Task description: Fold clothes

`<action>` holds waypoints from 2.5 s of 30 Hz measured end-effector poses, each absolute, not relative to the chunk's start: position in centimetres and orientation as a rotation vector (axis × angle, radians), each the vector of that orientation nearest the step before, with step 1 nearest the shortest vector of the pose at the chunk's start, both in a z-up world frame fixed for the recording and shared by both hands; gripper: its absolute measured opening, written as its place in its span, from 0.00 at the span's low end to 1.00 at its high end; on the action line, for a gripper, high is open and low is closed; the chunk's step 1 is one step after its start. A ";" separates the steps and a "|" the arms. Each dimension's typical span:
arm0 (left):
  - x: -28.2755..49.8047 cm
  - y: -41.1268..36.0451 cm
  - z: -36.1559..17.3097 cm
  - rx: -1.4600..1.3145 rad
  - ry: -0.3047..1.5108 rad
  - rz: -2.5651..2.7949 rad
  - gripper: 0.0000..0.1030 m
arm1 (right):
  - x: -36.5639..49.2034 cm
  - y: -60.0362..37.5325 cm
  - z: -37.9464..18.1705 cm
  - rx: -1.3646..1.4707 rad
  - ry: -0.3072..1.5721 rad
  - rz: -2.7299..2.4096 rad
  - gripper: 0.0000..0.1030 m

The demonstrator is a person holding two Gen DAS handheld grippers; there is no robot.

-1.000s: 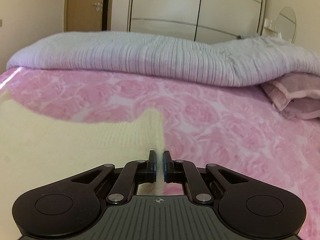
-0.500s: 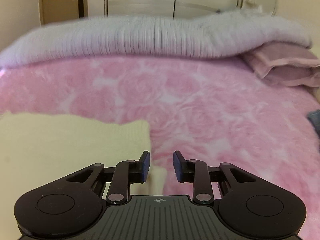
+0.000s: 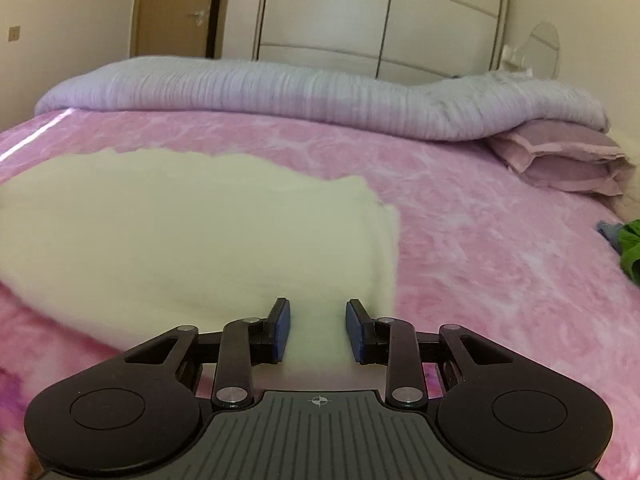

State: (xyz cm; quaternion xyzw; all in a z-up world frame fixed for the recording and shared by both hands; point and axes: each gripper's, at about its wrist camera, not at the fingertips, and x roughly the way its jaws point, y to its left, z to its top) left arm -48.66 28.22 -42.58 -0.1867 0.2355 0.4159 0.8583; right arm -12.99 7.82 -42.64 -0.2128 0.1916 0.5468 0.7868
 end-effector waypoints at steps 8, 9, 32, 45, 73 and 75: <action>-50.2 24.9 -39.2 -0.426 0.485 0.981 0.05 | -11.7 5.9 -39.9 -0.313 0.577 1.092 0.28; -50.0 24.4 -38.6 -0.410 0.471 0.974 0.05 | -12.1 5.8 -39.3 -0.297 0.568 1.087 0.28; -54.5 23.6 -42.3 -1.175 0.190 0.945 0.44 | -8.4 0.0 -41.4 0.423 1.132 1.010 0.62; -53.0 28.1 -44.9 -1.251 0.084 0.961 0.10 | -5.4 3.8 -43.7 0.559 1.190 0.895 0.11; -53.1 15.4 -35.4 -0.650 0.466 0.997 0.19 | -14.7 -8.1 -33.6 -0.138 0.695 0.966 0.18; -50.2 15.2 -35.9 -0.586 0.538 0.983 0.21 | -16.0 -5.5 -34.8 -0.229 0.672 1.005 0.18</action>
